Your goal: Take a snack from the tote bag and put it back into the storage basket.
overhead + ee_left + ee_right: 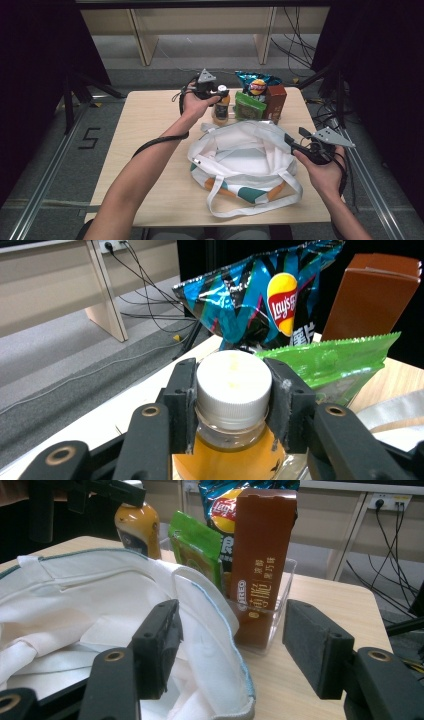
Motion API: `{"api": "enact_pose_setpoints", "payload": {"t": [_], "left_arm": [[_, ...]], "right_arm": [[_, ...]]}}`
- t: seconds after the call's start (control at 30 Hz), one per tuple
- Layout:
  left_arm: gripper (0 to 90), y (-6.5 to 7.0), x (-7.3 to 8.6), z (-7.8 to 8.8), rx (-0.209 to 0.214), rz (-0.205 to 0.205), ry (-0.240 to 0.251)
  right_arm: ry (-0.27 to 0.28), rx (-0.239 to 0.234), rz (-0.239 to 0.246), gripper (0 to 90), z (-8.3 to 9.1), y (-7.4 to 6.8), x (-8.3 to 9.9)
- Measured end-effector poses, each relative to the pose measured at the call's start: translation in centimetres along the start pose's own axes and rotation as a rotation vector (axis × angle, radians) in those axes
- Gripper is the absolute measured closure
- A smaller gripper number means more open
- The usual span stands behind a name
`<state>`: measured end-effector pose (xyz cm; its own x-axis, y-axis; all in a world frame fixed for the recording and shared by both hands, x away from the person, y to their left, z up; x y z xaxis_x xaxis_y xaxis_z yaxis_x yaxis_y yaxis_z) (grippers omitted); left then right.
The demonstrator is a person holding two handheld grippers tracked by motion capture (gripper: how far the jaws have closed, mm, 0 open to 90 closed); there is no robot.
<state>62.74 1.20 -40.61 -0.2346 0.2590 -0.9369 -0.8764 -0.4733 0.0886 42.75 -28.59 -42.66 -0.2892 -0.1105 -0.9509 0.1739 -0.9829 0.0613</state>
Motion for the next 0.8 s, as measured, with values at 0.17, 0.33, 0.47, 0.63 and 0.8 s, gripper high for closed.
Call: {"api": "enact_pose_setpoints", "payload": {"t": [0.17,0.33,0.47,0.63,0.8], "left_arm": [[58.5,0.1,0.6,-0.4,0.002,0.003,-0.024],[58.5,0.3,1.1,-0.8,0.003,0.007,-0.046],[58.4,0.3,1.2,-0.8,0.003,0.009,-0.05],[58.0,0.0,1.2,-0.6,-0.005,0.039,-0.059],[48.6,0.0,1.2,-0.3,-0.008,0.074,-0.071]], "right_arm": [[-0.006,0.001,0.002,40.5,0.1,-0.1,0.0],[-0.003,-0.005,0.0,40.5,0.0,-0.1,0.0],[-0.004,-0.006,0.003,40.5,0.0,-0.1,0.1],[-0.006,0.002,0.006,40.5,0.0,-0.2,0.0],[0.001,0.0,0.017,40.4,-0.1,-0.1,0.1]]}}
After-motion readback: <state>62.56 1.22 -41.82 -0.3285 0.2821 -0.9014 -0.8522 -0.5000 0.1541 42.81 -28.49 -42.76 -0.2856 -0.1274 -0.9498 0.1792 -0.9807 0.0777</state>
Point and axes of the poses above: each handheld gripper's, and its own axes: z roughly backward along the jaws, x roughly out of its underside, y roughly to its right, the point moved 4 cm from there along -z, roughly forward along the jaws, and after that the axes turned 15 degrees about x, right-handed, at the moved point
